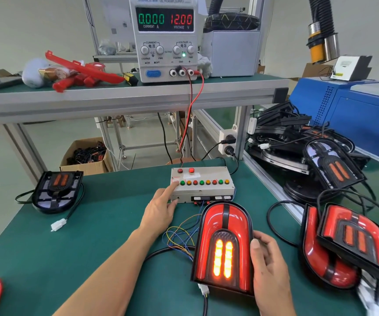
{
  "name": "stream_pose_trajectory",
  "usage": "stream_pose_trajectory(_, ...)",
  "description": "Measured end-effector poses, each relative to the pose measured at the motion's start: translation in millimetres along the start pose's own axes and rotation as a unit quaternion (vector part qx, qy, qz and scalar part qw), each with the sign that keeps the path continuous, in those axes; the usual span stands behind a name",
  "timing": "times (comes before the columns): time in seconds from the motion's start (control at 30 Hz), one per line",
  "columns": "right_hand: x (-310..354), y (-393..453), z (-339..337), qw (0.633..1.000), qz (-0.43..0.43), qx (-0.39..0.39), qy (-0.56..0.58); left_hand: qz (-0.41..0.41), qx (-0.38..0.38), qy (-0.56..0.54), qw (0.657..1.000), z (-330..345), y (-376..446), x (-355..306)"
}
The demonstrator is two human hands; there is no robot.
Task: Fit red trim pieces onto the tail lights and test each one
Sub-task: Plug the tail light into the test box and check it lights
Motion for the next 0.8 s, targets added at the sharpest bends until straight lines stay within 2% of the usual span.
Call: stream_pose_trajectory(0.8, -7.6, 0.5, 2.2, 1.0, 0.011, 0.006, 0.023, 0.032, -0.003, 0.048, 0.998, 1.4, -0.1, -2.4)
Point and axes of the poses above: each hand's wrist, its own y-axis towards the middle knuckle, its own z-axis out of the palm, x = y × z, the point moved 8 cm from there along y, towards the middle knuckle, and after that the axes turned 5 degrees about -y, right-handed, at the moved point
